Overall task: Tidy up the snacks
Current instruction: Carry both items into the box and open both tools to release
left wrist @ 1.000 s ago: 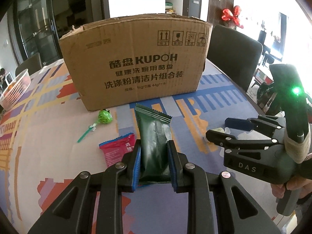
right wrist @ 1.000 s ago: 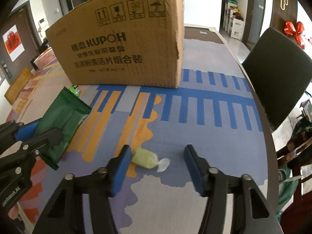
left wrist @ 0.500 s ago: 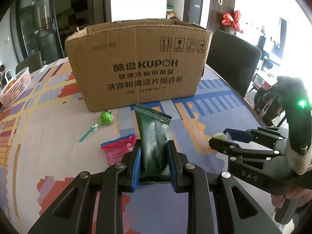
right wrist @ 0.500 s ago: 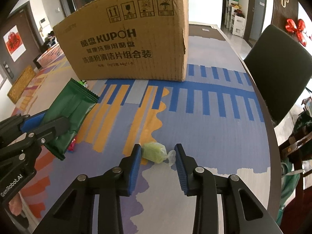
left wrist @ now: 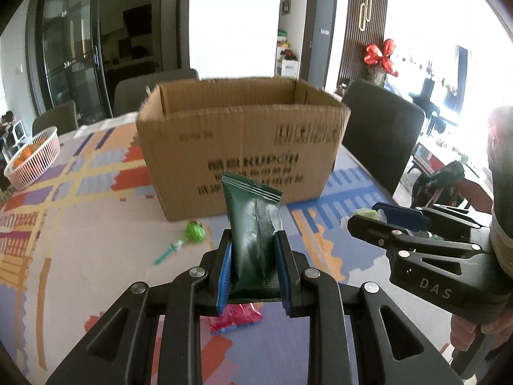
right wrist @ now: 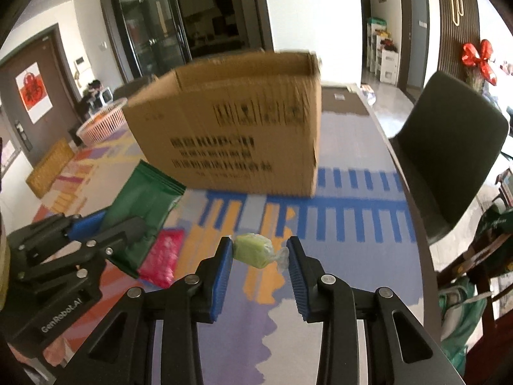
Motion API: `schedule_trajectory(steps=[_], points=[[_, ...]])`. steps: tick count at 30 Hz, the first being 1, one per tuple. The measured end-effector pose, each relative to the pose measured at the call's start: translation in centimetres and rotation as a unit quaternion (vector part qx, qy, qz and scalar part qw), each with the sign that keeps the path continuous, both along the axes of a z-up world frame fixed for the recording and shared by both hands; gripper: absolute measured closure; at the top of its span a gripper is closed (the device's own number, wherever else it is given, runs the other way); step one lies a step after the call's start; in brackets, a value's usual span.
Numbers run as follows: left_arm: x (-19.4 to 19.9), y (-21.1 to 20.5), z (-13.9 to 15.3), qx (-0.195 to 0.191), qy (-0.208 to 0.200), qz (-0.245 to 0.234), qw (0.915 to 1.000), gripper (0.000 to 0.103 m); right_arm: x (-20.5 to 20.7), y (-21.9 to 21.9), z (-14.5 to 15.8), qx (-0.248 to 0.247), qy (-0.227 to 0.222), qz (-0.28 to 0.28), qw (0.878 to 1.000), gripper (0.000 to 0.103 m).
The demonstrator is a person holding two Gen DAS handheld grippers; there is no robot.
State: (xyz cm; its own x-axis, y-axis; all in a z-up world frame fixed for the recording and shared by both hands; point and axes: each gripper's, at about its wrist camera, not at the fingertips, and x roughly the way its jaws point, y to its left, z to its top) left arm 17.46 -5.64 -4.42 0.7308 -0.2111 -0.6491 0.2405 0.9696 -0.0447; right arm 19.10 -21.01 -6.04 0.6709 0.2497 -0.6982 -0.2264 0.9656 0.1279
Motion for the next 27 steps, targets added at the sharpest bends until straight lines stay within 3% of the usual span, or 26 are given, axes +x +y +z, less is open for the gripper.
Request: schedule_trajectory(steps=[14, 27], points=[[1.7, 2.2, 6.4, 0.0, -0.071, 0.004, 0.9974, 0.078, 1.6, 1.7, 6.2, 0.015, -0.074, 0.001, 0.997, 0.067], [5.5, 4.4, 9.7, 0.004, -0.09, 0.008, 0.9959, 0.078, 5.7, 3.3, 10.4, 0.022, -0.114, -0.005, 0.993, 0.067]])
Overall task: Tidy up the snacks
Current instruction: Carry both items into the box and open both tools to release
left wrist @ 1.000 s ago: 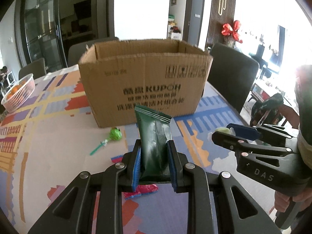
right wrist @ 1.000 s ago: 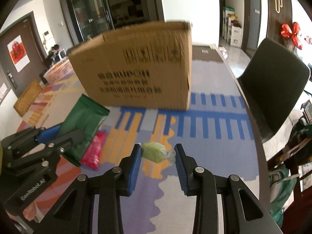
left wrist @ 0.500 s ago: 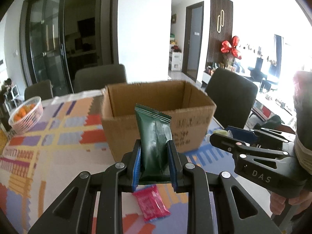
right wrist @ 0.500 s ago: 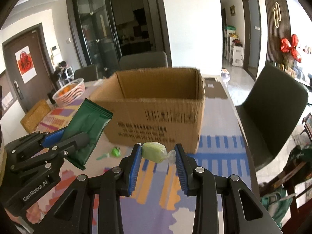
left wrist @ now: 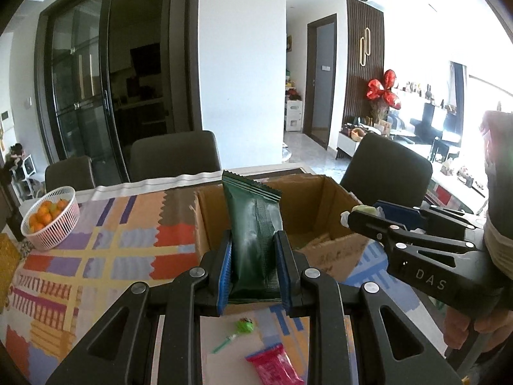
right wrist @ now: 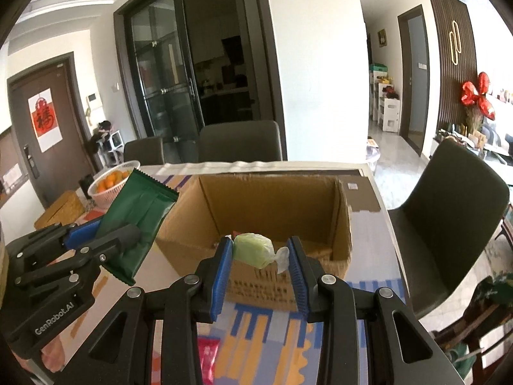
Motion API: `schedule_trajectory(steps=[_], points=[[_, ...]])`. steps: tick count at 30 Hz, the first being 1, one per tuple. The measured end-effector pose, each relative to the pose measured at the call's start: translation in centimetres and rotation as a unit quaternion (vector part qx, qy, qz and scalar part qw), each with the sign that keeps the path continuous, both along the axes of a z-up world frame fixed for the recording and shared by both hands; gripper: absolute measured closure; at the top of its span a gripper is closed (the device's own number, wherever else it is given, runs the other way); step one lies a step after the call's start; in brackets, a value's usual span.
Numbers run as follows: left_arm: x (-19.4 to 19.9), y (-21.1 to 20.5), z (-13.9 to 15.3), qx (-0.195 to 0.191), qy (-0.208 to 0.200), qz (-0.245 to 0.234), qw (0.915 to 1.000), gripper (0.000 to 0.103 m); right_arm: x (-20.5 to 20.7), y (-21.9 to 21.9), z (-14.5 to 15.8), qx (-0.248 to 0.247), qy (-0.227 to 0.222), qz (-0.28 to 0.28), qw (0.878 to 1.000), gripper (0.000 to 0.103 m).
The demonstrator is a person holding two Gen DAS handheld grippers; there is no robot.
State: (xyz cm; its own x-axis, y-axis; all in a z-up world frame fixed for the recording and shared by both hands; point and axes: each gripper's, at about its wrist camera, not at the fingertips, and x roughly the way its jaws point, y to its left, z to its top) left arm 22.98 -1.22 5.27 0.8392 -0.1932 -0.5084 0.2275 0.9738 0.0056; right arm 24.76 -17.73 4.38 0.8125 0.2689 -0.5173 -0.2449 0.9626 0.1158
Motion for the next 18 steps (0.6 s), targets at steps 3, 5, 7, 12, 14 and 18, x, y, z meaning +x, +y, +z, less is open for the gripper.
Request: schedule_trajectory(steps=[3, 5, 7, 12, 14, 18], points=[[1.1, 0.3, 0.1, 0.002, 0.003, -0.002, 1.0, 0.078, 1.0, 0.4, 0.3, -0.004, -0.001, -0.003, 1.0, 0.067], [1.8, 0.4, 0.2, 0.004, 0.005, -0.004, 1.0, 0.078, 1.6, 0.6, 0.4, -0.007, 0.0, -0.005, 1.0, 0.067], [2.5, 0.5, 0.2, 0.008, 0.008, -0.006, 0.9999, 0.078, 2.2, 0.8, 0.4, -0.008, 0.002, -0.007, 1.0, 0.067], [4.2, 0.1, 0.0, 0.018, 0.014, -0.019, 0.9996, 0.078, 3.9, 1.2, -0.1, -0.014, 0.015, -0.011, 1.0, 0.067], [5.0, -0.1, -0.2, 0.023, 0.019, -0.021, 0.9993, 0.077, 4.4, 1.3, -0.3, -0.016, 0.019, -0.013, 1.0, 0.067], [6.7, -0.3, -0.7, 0.025, 0.038, -0.029, 0.9985, 0.076, 5.1, 1.1, -0.8, -0.018, 0.027, -0.018, 0.999, 0.066]])
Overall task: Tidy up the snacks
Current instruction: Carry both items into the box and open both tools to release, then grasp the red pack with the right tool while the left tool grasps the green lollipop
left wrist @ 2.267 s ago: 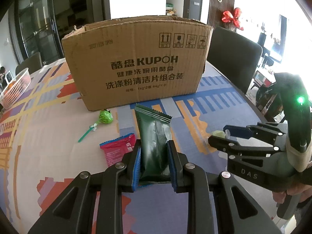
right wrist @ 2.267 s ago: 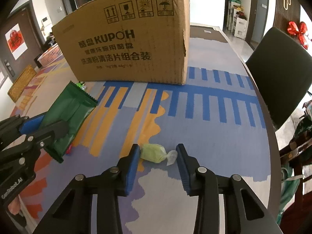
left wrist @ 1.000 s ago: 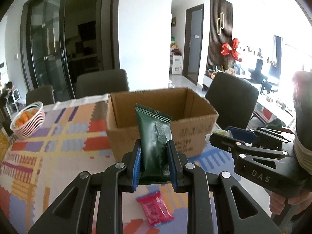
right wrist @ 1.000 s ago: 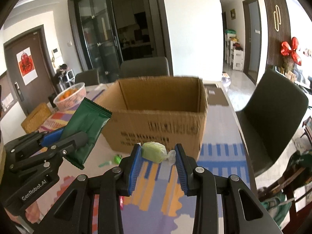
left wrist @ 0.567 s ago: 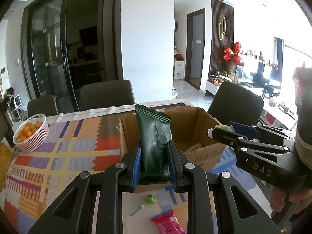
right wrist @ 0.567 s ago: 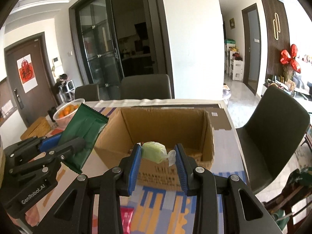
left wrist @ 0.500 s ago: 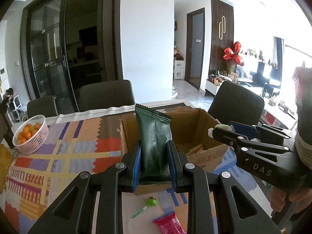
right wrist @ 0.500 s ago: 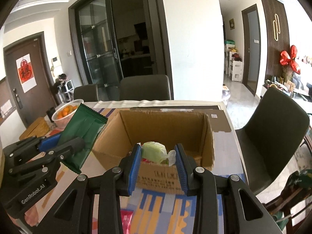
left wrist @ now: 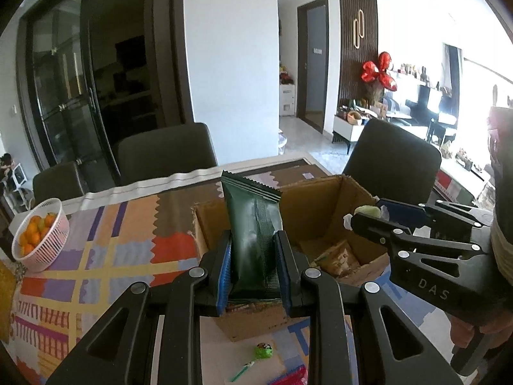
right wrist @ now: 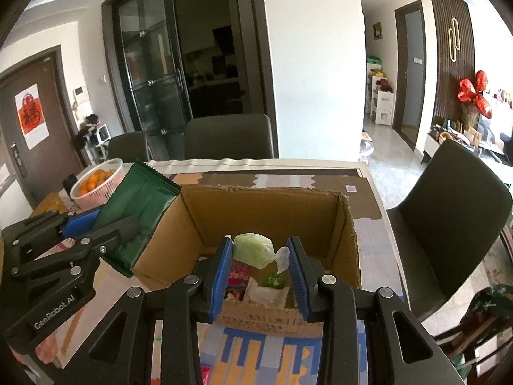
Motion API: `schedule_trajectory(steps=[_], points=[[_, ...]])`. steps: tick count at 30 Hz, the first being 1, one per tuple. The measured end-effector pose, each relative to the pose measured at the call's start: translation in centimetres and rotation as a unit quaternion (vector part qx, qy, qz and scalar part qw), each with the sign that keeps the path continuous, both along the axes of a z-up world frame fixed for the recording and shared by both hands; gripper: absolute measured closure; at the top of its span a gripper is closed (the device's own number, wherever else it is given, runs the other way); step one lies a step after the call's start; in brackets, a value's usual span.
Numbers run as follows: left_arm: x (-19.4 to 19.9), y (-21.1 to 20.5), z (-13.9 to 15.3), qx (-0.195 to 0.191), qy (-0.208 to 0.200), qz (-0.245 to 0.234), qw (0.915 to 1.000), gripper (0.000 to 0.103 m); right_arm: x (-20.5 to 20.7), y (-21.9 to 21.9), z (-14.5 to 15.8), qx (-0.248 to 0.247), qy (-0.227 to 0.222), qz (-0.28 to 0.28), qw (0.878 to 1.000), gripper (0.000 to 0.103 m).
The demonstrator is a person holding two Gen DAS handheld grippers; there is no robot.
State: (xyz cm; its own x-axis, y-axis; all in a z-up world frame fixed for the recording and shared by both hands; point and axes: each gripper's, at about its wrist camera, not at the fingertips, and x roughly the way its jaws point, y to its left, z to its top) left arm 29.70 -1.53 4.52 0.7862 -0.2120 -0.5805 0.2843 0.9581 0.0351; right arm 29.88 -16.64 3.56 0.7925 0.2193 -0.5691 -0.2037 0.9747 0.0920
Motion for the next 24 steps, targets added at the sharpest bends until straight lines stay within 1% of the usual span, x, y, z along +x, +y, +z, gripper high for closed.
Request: schedule_trajectory(steps=[1, 2, 3, 4, 5, 9, 13, 16, 21, 24], points=[[0.4, 0.0, -0.1, 0.001, 0.004, 0.001, 1.0, 0.072, 0.2, 0.0, -0.1, -0.003, 0.001, -0.003, 1.0, 0.066], [0.6, 0.1, -0.1, 0.002, 0.005, 0.006, 1.0, 0.063, 0.4, 0.0, -0.2, -0.005, 0.001, -0.007, 1.0, 0.063], [0.6, 0.2, -0.1, 0.004, 0.003, 0.013, 0.9999, 0.058, 0.5, 0.0, -0.3, -0.007, 0.002, -0.012, 1.0, 0.052], [0.4, 0.2, -0.1, 0.004, 0.0, 0.016, 0.9999, 0.052, 0.5, 0.0, -0.4, -0.011, 0.006, -0.02, 1.0, 0.048], [0.4, 0.4, -0.1, 0.004, -0.002, 0.017, 0.9998, 0.05, 0.4, -0.1, -0.4, -0.012, 0.005, -0.026, 1.0, 0.046], [-0.8, 1.4, -0.1, 0.005, -0.004, 0.024, 0.9997, 0.05, -0.5, 0.0, -0.4, -0.015, 0.002, -0.028, 0.999, 0.046], [-2.3, 2.3, -0.2, 0.019, -0.004, 0.028, 0.9994, 0.047, -2.0, 0.6, -0.3, -0.016, -0.001, -0.027, 1.0, 0.046], [-3.5, 3.1, -0.2, 0.024, 0.001, 0.034, 0.9991, 0.047, -3.1, 1.5, -0.3, -0.019, -0.002, -0.022, 1.0, 0.043], [-5.9, 4.5, -0.7, 0.05, 0.0, 0.05, 0.9975, 0.045, -5.2, 2.9, -1.0, -0.025, 0.001, -0.008, 1.0, 0.042], [-7.2, 5.3, -1.1, 0.056, 0.0, 0.054, 0.9969, 0.044, -6.1, 3.7, -1.6, -0.023, 0.009, 0.002, 1.0, 0.042]])
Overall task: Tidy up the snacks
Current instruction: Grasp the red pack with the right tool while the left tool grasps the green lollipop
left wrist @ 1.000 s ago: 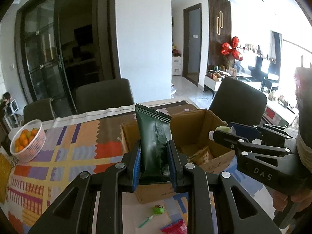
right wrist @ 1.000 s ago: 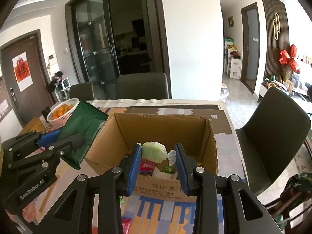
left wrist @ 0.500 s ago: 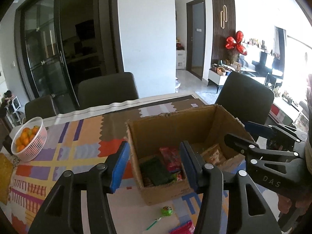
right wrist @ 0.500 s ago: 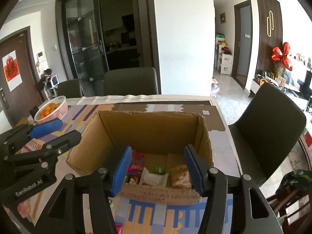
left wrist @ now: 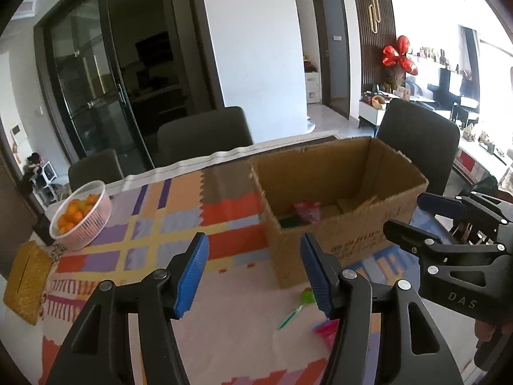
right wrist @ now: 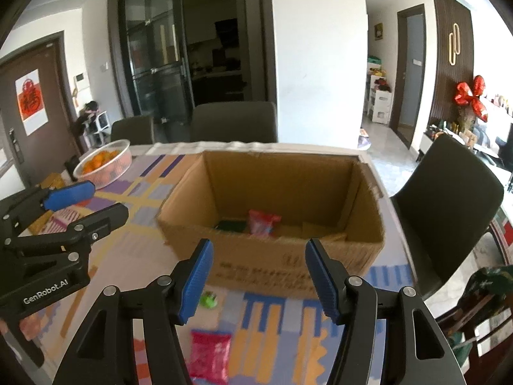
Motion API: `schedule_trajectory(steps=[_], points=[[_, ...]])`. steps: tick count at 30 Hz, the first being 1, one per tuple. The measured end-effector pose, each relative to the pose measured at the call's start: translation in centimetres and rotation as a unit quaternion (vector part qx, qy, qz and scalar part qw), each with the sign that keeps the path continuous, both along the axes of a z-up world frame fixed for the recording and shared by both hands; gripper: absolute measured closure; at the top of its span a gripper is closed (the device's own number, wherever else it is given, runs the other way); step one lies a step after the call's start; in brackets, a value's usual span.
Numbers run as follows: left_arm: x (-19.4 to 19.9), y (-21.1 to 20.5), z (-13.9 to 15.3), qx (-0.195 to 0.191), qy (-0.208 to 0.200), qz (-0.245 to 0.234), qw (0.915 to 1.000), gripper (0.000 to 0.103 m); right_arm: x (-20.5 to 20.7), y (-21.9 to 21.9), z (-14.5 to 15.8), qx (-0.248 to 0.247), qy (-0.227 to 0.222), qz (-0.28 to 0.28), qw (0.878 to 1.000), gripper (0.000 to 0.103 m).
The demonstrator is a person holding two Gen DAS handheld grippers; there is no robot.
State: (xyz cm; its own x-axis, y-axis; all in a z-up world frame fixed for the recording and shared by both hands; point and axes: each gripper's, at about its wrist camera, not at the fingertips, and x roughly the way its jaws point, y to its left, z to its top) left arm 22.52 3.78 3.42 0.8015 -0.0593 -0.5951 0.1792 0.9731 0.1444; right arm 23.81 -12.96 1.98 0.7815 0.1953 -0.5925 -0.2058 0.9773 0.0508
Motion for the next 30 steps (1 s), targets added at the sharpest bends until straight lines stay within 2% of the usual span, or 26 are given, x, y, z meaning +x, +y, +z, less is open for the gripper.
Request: schedule_trajectory(steps=[14, 30], points=[[-3.2, 2.7, -4.0, 0.003, 0.034, 0.014, 0.9993, 0.041, -2.6, 3.2, -4.1, -0.008, 0.056, 0.044, 0.997, 0.039], [-4.1, 3.4, -9.5, 0.015, 0.096, 0.016, 0.9951, 0.04, -2.5, 5.3, -10.5, -0.021, 0.147, 0.062, 0.987, 0.039]])
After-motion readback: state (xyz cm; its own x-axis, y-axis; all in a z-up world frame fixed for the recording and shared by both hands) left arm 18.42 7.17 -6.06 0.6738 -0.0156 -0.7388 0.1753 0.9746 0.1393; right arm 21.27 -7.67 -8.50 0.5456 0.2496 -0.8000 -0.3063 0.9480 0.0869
